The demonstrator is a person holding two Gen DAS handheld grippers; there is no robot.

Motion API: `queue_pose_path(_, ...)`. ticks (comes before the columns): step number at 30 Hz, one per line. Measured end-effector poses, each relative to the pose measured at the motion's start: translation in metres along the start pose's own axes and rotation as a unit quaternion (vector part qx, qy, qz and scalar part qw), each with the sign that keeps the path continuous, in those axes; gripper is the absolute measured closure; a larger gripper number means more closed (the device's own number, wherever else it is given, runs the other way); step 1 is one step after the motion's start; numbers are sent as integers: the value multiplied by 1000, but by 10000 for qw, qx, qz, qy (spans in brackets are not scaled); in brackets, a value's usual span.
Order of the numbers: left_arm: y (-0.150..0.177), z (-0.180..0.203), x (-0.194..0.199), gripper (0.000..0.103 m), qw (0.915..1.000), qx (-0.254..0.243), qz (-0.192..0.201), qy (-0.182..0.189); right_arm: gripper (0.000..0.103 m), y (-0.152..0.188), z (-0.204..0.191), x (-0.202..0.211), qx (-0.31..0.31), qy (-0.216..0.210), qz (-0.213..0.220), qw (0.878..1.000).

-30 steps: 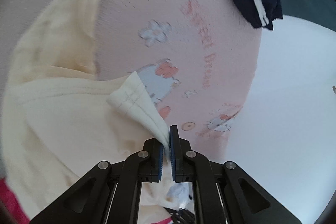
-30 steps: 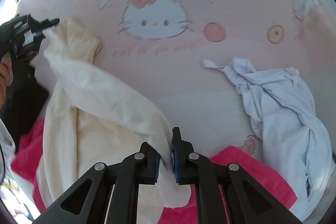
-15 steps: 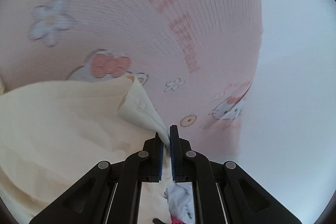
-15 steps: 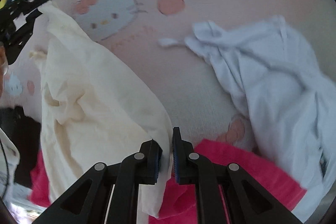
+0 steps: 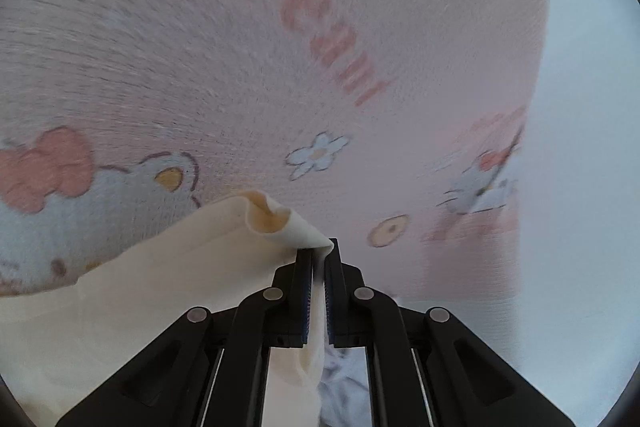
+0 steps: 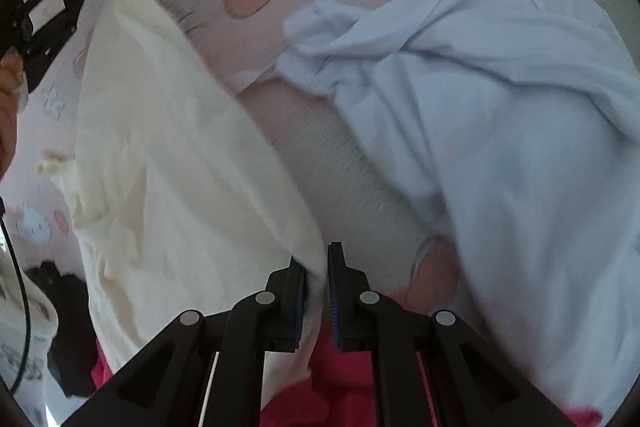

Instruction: Fold clothes

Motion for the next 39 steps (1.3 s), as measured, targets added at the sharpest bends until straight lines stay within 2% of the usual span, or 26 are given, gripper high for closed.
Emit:
queue_pose_path(6,-3,-15,-48,99,9991,-15,-202,-369,95,-4,4,-6,109,-92,-57,9999)
queue_pose_path(12,5,-19,-78,99,9931,-438,-594,-911,99,-10,15,-9,-229,-283,-296,9989)
queue_pose_path(14,8,-21,-81,98,9924,-277,-756,-932,98,-11,14,-10,-211,-178,-441,9986)
queue_pose_path(17,14,-28,-78,94,9909,353,-1005,-828,94,-11,10,-9,-26,69,-591,9982)
queue_pose_path(18,17,-27,-76,92,9896,510,-1127,-738,89,-11,8,-8,-1,127,-619,9980)
queue_pose_path(19,21,-27,-74,87,9882,593,-1232,-690,74,-11,6,-7,4,139,-622,9980)
queue_pose_path(20,23,-27,-70,73,9875,592,-1262,-731,65,-11,5,-3,-19,134,-598,9981)
queue_pose_path(21,24,-27,-65,61,9873,575,-1252,-793,50,-11,5,2,-42,181,-557,9983)
queue_pose_path(22,25,-27,-59,36,9870,558,-1242,-856,44,-11,5,9,-61,256,-511,9983)
queue_pose_path(23,25,-25,-54,29,9874,570,-1198,-865,43,-11,4,15,-45,308,-456,9985)
queue_pose_path(27,31,-23,-28,29,9878,944,-1139,-486,39,-4,-4,44,154,418,-297,9986)
queue_pose_path(30,44,-16,-14,29,9870,936,-1232,-432,39,4,-11,61,268,484,-209,9982)
queue_pose_path(37,80,-12,36,29,9894,318,-1288,-594,39,26,3,100,393,562,36,9976)
queue_pose_path(39,89,-12,52,29,9896,200,-1270,-644,39,16,-3,99,326,508,183,9980)
Point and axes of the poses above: each gripper's, at about its wrist camera, not at the fingertips, and x roughly against the way its jaws point, z to its right, y to its underside, the point moved 10 cm from there along -x, roughly the way its jaws point, and after that the axes turned 2 degrees about -x, right-handed, at the moved point
